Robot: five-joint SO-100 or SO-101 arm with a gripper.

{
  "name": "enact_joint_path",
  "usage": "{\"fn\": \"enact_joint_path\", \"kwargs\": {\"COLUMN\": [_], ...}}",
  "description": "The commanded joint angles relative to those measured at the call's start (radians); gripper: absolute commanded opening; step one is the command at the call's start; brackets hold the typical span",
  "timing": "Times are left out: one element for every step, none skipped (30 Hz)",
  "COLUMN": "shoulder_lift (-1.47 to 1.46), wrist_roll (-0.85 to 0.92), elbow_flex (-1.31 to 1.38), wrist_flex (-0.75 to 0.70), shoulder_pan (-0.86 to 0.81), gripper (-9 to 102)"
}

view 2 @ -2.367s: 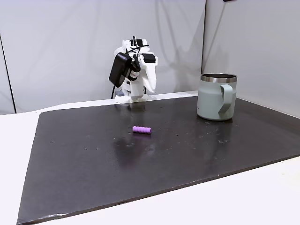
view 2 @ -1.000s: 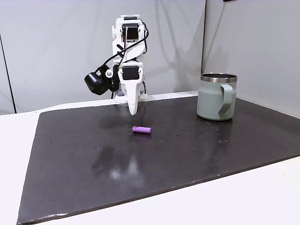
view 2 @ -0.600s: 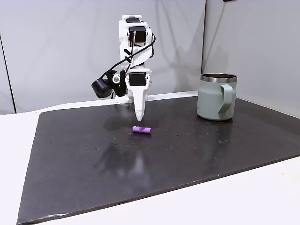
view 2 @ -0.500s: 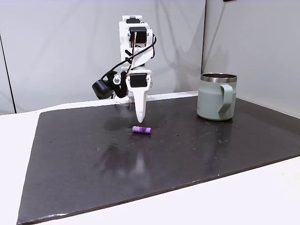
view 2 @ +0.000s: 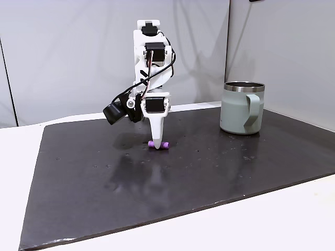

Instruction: Grasp a pengrip and put it in the cup.

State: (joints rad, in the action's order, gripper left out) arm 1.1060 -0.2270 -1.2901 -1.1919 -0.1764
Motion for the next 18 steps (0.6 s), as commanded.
{"fn": "enact_joint_path", "kwargs": {"shoulder_lift": [-0.005, -0.011, -0.012, -0.012, -0.011, 0.0, 0.017, 0.044, 0.083, 0.132, 0.184, 0.23, 0.27, 0.304, 0.337, 0.368, 0.396, 0.416], "wrist_roll": [-0.026, -0.017, -0.017, -0.017, -0.017, -0.017, -0.02, -0.025, -0.026, -0.026, -0.026, -0.021, -0.017, -0.014, -0.011, -0.009, -0.006, -0.005], "elbow_flex": [0.051, 0.052, 0.052, 0.052, 0.052, 0.052, 0.052, 0.052, 0.052, 0.051, 0.052, 0.063, 0.083, 0.106, 0.124, 0.143, 0.161, 0.184], "wrist_flex": [-0.014, -0.014, -0.014, -0.012, -0.012, -0.014, -0.025, -0.038, -0.057, -0.075, -0.098, -0.129, -0.169, -0.209, -0.241, -0.27, -0.298, -0.325], "shoulder_pan": [-0.015, -0.017, -0.017, -0.017, -0.018, -0.017, -0.014, -0.008, 0.005, 0.02, 0.037, 0.057, 0.08, 0.103, 0.126, 0.15, 0.175, 0.201], "gripper": [2, 0, 0, 0, 0, 0, 0, 0, 0, 0, 0, 0, 0, 0, 0, 0, 0, 0]}}
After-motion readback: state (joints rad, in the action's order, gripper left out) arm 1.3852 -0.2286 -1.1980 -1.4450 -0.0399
